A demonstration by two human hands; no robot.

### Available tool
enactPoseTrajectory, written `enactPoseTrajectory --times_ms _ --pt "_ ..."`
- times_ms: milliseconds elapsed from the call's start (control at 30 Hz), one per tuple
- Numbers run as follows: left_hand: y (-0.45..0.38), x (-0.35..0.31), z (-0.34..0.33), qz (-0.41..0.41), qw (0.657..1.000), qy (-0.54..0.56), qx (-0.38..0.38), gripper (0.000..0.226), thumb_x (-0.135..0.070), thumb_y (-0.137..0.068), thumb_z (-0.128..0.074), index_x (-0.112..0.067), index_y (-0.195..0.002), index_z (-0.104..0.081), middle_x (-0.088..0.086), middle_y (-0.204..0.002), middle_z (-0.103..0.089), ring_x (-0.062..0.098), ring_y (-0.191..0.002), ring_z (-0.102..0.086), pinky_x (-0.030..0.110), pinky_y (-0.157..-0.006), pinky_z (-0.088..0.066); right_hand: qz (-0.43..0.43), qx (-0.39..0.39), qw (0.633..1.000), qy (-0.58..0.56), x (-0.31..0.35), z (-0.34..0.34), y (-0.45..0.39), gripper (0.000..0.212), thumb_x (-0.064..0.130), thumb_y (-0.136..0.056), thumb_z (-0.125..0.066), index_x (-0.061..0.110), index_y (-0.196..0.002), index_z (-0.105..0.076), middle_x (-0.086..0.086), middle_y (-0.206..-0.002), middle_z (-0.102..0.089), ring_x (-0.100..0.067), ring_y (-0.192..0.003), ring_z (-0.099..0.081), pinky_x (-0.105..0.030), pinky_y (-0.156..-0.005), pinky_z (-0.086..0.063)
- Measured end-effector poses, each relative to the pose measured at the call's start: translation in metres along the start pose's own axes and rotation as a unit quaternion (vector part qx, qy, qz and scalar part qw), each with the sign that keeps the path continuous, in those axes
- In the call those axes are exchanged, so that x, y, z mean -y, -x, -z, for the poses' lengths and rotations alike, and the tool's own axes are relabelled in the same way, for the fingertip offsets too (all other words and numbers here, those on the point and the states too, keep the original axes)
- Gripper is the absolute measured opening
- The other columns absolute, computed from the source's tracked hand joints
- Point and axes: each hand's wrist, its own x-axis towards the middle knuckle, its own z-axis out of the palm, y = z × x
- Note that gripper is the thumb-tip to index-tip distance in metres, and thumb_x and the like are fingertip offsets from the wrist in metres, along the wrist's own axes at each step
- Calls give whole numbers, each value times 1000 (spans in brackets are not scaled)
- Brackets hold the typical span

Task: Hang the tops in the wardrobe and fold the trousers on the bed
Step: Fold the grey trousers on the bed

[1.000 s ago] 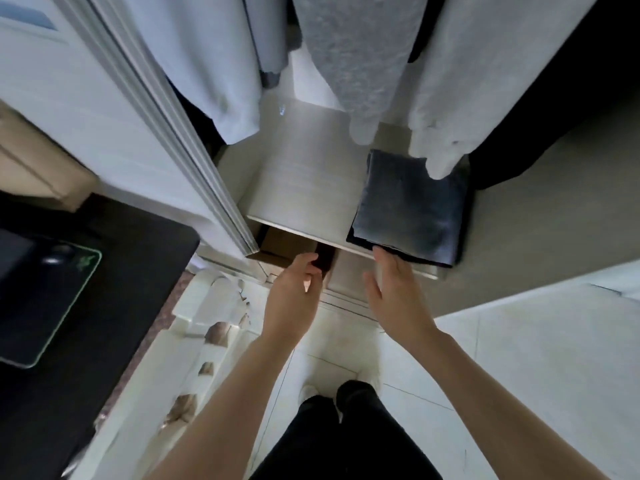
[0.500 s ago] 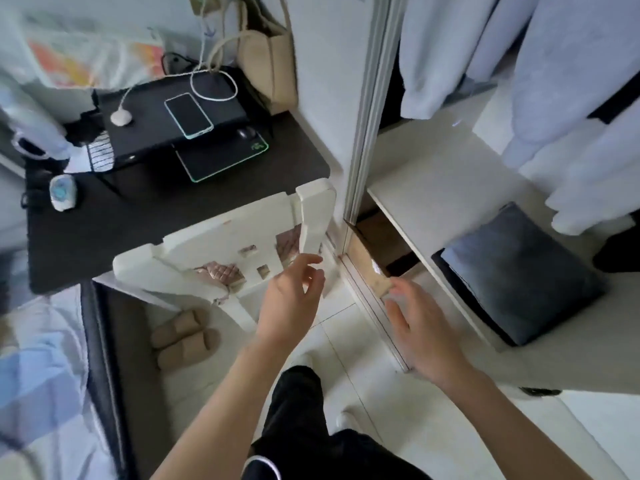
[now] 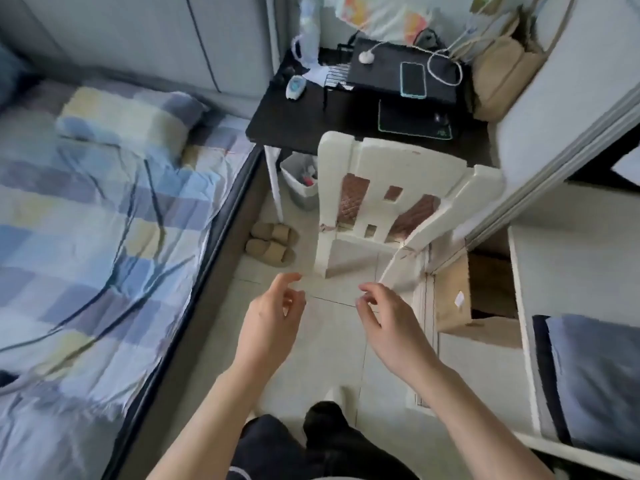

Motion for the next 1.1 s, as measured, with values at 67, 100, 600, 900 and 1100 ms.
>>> enactPoseTrajectory --times_ms 67,100,600,900,1100 --pt "25 33 25 34 999 2 -38 21 -27 -97 -52 -34 -116 -57 -11 -85 -68 4 -83 -63 30 -67 -53 37 48 998 17 22 -26 3 37 37 -99 -42 21 -132 -48 10 -117 -57 -7 -115 -49 -21 -95 -39" --pt "40 54 41 55 997 6 -62 19 -28 -98 -52 -35 -114 -57 -11 -84 -67 4 -82 -62 30 -66 -54 62 76 995 34 37 -42 6 37 36 -100 -42 20 -132 -48 9 -117 -57 -8 -116 -49 -21 -95 -39" --pt "306 328 263 345 871 96 -337 9 -30 -97 -53 -32 -101 -61 -6 -79 -69 10 -75 -64 34 -64 -54 225 328 906 145 270 -338 95 29 30 -97 -49 17 -122 -57 6 -92 -61 -10 -86 -55 -16 -69 -33" --pt "353 430 325 448 779 153 -411 11 -19 -94 -57 -26 -100 -62 -6 -78 -69 15 -76 -66 36 -72 -54 247 425 847 202 354 -475 95 24 34 -96 -49 21 -114 -59 4 -98 -68 -18 -94 -61 -27 -74 -39" --pt "310 500 341 506 759 165 -375 15 -17 -93 -57 -22 -107 -60 -3 -90 -62 9 -79 -58 27 -69 -40 203 486 819 228 399 -590 40 24 31 -97 -45 16 -108 -60 -1 -101 -70 -20 -94 -59 -28 -73 -39"
